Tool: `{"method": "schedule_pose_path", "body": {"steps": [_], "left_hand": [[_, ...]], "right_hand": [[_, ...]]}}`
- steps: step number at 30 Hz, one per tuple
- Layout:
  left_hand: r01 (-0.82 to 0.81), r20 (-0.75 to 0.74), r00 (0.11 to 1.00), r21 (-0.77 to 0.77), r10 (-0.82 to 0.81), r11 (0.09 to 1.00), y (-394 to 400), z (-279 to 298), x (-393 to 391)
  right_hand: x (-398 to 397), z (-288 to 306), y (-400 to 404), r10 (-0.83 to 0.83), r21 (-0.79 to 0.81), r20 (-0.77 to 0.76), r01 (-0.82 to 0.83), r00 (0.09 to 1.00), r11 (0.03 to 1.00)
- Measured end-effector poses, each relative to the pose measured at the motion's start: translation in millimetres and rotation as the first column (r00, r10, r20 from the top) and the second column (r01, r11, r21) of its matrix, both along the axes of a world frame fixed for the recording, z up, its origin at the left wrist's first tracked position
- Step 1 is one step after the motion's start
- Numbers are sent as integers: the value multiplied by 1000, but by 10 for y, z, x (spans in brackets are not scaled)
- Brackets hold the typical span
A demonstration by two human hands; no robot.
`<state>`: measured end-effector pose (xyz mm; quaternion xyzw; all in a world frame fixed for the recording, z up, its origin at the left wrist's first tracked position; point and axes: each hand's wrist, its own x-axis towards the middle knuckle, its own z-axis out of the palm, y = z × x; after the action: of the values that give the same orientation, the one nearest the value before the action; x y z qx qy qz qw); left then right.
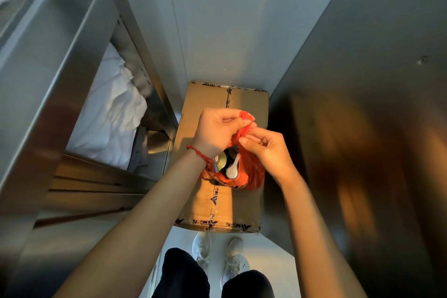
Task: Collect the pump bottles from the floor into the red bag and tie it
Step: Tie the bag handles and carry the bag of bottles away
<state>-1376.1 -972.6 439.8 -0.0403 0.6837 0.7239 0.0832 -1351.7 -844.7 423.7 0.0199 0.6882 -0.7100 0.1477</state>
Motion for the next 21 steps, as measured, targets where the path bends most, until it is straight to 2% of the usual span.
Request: {"method": "schedule_pose_path", "body": {"steps": [2, 6, 12, 16, 18, 20, 21], "left_hand": [[-20, -6, 1000, 21, 20, 1000, -24, 63, 13], [-44, -95, 995, -82, 37, 996, -46, 172, 18], [-18, -97, 995, -181, 0, 983, -206, 246, 93], [-145, -123, 985, -239, 119, 960, -347, 223, 351], [-233, -240, 959, -360, 151, 903, -443, 217, 537], [-289, -385, 918, -475, 99, 831, -512, 216, 717], [-292, -410, 910, -516, 67, 805, -511, 188, 773]], "right_hand": [[-16, 62, 2, 9, 4, 5, -9, 1000, 1000], [4, 200, -34, 0, 23, 46, -1, 999, 1000], [132, 376, -115, -68, 14, 110, 67, 992, 998], [264, 460, -176, -107, -25, 156, 112, 982, 993], [343, 496, -196, -108, -43, 170, 117, 979, 992], [413, 512, -180, -111, -35, 169, 118, 979, 992], [437, 497, -155, -118, -31, 174, 125, 978, 992]]}}
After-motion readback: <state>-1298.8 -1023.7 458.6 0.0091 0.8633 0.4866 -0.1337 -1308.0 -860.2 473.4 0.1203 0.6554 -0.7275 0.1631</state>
